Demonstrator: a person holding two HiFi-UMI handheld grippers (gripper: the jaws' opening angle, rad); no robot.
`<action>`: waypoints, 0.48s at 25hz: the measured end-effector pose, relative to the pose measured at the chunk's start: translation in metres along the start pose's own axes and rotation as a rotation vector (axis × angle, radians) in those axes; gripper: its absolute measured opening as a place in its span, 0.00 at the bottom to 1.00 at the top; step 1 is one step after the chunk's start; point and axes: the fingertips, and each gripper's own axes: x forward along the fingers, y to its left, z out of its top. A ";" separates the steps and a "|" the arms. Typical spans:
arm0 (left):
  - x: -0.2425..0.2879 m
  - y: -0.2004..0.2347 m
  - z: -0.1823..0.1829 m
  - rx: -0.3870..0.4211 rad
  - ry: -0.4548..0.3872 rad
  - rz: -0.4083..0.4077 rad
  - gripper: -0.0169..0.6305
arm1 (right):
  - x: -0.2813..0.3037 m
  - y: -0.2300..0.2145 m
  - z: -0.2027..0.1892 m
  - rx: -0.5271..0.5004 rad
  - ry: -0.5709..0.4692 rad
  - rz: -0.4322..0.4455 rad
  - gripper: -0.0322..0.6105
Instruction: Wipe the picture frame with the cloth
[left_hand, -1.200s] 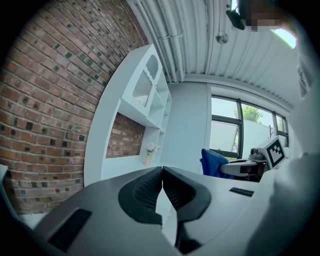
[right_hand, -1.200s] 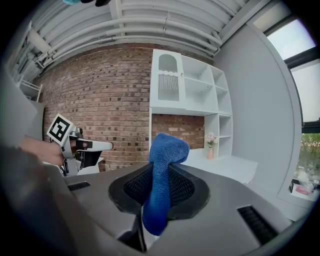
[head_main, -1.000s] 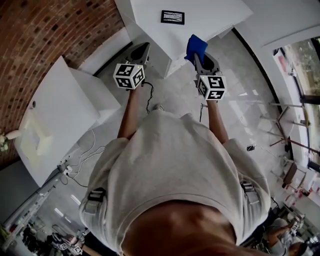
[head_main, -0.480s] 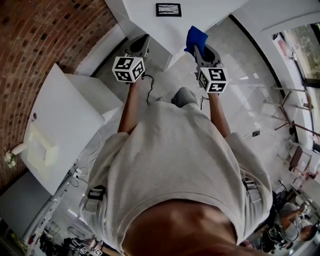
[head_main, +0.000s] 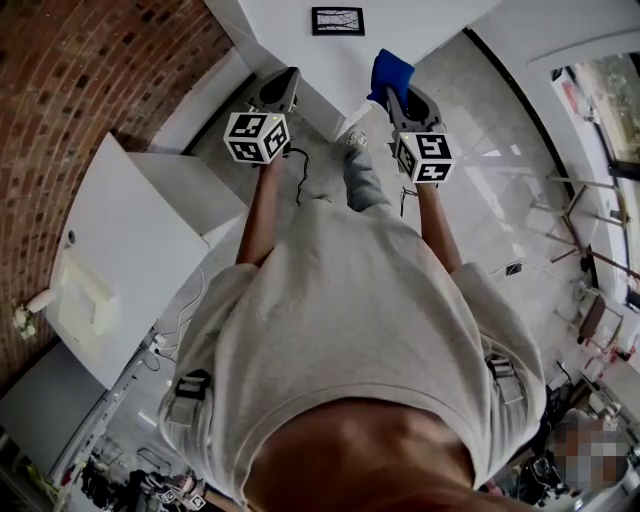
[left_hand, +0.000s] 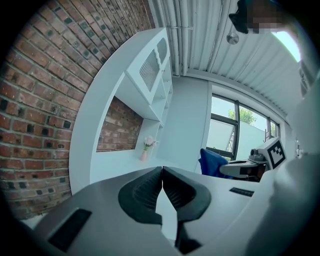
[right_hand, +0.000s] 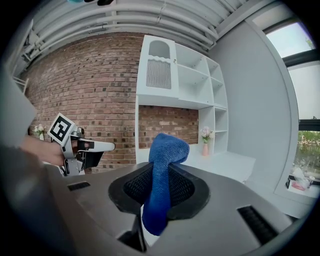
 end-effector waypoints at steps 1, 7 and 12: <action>0.007 0.003 0.001 0.000 0.001 0.004 0.05 | 0.006 -0.004 0.000 0.001 0.000 0.006 0.17; 0.056 0.021 0.013 0.008 0.005 0.022 0.05 | 0.054 -0.037 0.006 0.007 0.010 0.037 0.17; 0.102 0.042 0.025 0.002 0.011 0.063 0.05 | 0.101 -0.071 0.018 0.011 0.017 0.079 0.17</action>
